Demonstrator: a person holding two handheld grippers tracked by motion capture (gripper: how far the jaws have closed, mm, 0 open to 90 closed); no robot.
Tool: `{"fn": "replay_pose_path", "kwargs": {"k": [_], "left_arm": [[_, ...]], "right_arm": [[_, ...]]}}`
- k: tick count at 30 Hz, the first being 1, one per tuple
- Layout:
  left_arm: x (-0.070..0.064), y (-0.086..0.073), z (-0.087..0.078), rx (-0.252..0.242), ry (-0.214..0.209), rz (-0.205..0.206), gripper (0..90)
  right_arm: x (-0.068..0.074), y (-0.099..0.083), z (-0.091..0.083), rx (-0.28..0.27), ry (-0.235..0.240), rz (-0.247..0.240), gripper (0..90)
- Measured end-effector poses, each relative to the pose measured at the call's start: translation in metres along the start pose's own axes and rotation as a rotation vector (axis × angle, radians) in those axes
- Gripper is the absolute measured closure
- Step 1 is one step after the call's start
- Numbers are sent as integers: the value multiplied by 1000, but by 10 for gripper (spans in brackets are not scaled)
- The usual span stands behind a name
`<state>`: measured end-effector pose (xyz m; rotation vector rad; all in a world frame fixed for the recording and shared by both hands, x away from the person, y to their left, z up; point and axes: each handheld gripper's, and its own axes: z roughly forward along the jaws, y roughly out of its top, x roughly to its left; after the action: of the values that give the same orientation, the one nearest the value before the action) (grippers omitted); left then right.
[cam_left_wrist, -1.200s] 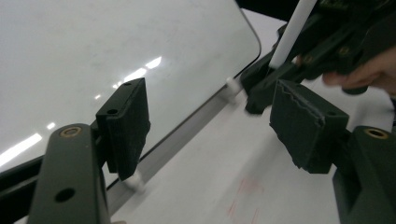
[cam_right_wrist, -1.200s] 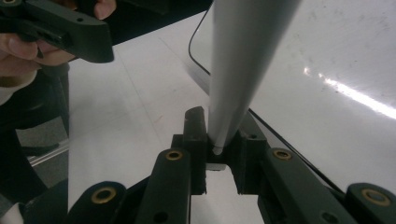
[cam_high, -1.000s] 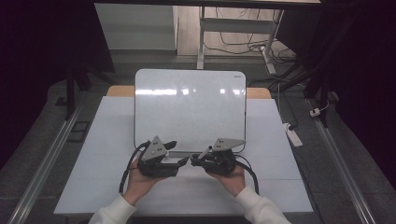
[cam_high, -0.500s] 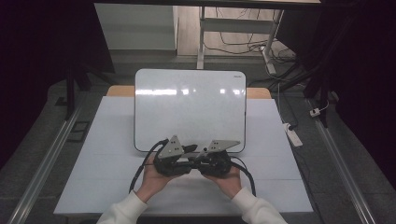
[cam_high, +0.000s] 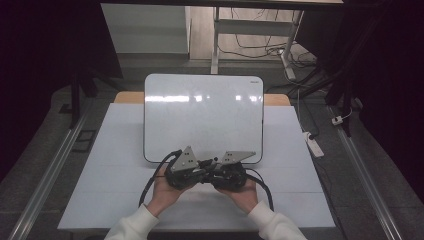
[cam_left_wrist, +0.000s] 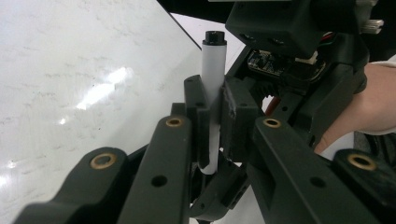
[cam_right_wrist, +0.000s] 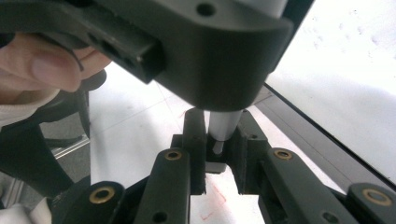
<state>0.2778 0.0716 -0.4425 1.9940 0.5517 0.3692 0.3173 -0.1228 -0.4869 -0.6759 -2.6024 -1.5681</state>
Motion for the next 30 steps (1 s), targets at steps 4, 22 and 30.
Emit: {"fn": "replay_pose_path", "kwargs": {"k": [4,22,30], "left_arm": [[5,0,-8,-7,28,-5,812],[81,10,-67,-24,187,-176,811],[134,33,-79,10,293,-253,811]], "right_arm": [[2,-1,-5,-36,-9,-23,690],[-34,-62,-126,-151,-374,-31,441],[-49,-88,-161,-169,-478,41,441]]}}
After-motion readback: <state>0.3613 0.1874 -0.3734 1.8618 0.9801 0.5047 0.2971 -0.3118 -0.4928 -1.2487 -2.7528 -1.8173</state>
